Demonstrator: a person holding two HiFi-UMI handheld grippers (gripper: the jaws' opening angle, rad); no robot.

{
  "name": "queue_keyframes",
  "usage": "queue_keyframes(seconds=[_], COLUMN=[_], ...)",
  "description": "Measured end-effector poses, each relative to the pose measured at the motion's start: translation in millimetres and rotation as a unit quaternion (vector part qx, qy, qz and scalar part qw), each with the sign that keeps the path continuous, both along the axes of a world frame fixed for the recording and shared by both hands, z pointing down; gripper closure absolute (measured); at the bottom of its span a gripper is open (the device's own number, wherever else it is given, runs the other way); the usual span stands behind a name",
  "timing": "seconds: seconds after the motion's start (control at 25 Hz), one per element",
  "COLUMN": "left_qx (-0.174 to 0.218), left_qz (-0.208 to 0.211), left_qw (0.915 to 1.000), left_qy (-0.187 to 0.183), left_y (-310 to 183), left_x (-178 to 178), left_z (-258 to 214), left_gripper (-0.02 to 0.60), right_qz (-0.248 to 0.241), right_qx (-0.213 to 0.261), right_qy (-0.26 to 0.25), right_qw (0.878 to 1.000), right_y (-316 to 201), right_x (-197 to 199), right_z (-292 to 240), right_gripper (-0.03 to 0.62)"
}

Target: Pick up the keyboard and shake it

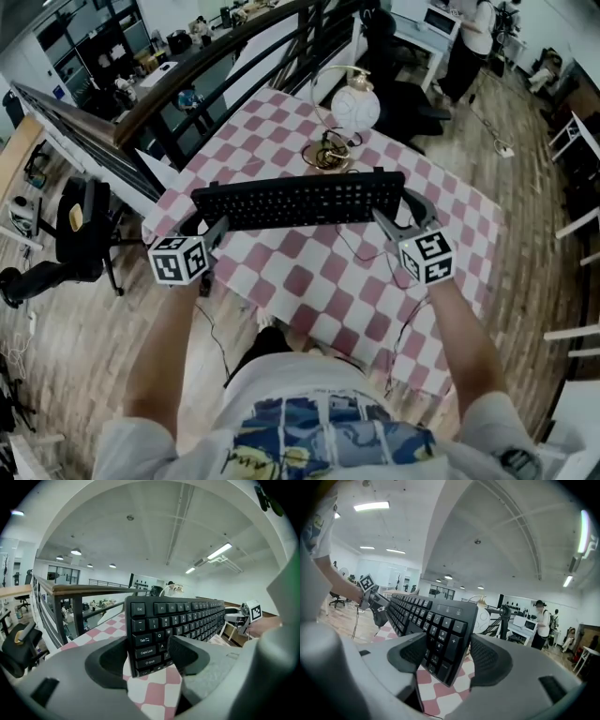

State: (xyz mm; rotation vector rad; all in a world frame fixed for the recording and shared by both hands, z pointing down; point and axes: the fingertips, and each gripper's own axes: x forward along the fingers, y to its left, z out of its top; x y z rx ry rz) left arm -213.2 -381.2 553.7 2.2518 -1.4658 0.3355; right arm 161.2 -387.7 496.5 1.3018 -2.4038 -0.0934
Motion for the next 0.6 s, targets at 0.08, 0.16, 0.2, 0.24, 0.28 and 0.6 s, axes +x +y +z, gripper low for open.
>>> queue_keyframes(seconds=[0.08, 0.16, 0.2, 0.24, 0.28, 0.6], left_qx=[0.008, 0.017, 0.024, 0.031, 0.038, 0.084], left_qz=[-0.002, -0.005, -0.007, -0.009, -0.011, -0.015], left_qw=[1.0, 0.9998, 0.9997, 0.9995, 0.9992, 0.9963], left_qy=[0.0, -0.001, -0.001, -0.003, -0.004, -0.011], left_y=[6.2, 11.5, 13.6, 16.0, 18.6, 35.6], left_x=[0.0, -1.3, -2.7, -4.6, -6.6, -7.3], left_z=[-9.7, -20.5, -26.2, -31.5, -36.3, -81.4], left_gripper=[0.307, 0.307, 0.307, 0.307, 0.307, 0.307], right_qz=[-0.004, -0.01, -0.012, -0.012, -0.01, 0.0], right_qx=[0.017, 0.036, 0.047, 0.055, 0.06, 0.108], right_qy=[0.003, 0.008, 0.011, 0.016, 0.021, 0.039], right_qw=[1.0, 0.999, 0.999, 0.998, 0.998, 0.993], right_y=[7.1, 12.4, 14.7, 17.7, 21.7, 47.8], right_x=[-1.4, -2.7, -3.8, -4.5, -5.1, -4.3], right_z=[-14.8, -28.9, -35.2, -40.1, -44.3, -90.0], right_gripper=[0.306, 0.307, 0.307, 0.309, 0.315, 0.338])
